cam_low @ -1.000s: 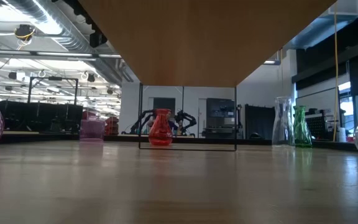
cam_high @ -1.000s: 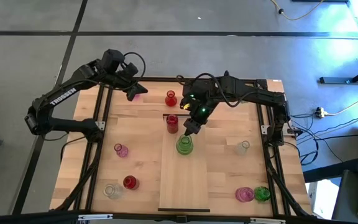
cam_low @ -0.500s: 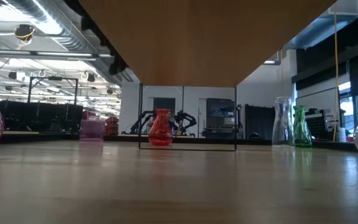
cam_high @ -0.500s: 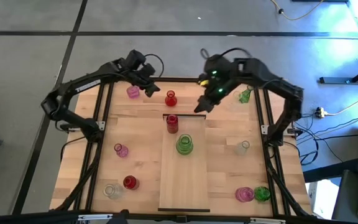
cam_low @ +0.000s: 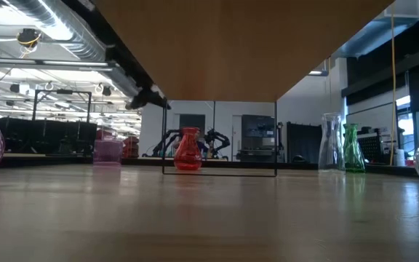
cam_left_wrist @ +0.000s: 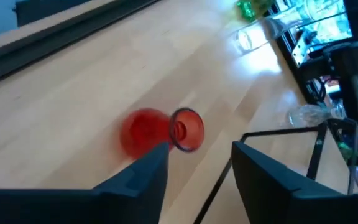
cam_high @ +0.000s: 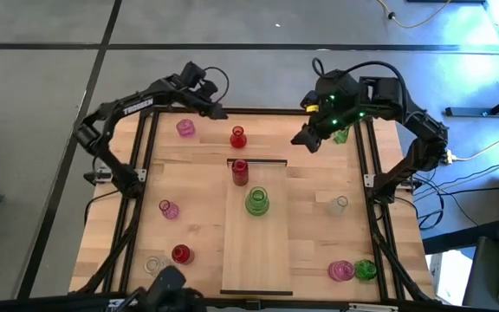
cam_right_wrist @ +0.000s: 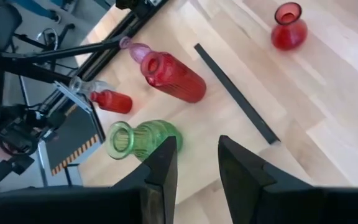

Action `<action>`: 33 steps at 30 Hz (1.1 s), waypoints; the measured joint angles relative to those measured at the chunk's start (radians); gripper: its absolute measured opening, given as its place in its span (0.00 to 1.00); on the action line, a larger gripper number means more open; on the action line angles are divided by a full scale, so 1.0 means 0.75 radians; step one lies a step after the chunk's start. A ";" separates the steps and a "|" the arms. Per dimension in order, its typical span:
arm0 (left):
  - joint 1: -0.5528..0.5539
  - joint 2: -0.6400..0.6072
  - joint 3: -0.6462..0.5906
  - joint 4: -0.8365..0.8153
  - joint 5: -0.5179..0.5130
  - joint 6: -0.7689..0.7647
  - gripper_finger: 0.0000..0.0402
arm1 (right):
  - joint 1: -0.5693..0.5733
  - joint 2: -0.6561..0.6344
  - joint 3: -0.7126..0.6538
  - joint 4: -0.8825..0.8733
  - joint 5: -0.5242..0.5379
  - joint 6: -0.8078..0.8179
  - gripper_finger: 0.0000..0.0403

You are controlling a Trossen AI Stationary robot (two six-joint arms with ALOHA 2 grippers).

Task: Sort vases onto shelf
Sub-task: Put the top red vase on the shelf aligned with the other red vase

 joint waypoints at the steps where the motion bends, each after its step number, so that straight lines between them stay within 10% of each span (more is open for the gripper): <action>1: 0.004 0.030 0.024 -0.015 0.011 -0.002 0.43 | 0.000 -0.001 0.000 0.002 0.000 -0.009 0.25; 17: 0.017 0.314 0.325 -0.476 -0.028 0.153 0.43 | 0.001 -0.001 0.000 -0.063 0.013 -0.014 0.25; 33: -0.067 0.433 0.323 -0.372 0.132 0.063 0.43 | 0.002 -0.001 -0.001 -0.060 0.070 0.027 0.25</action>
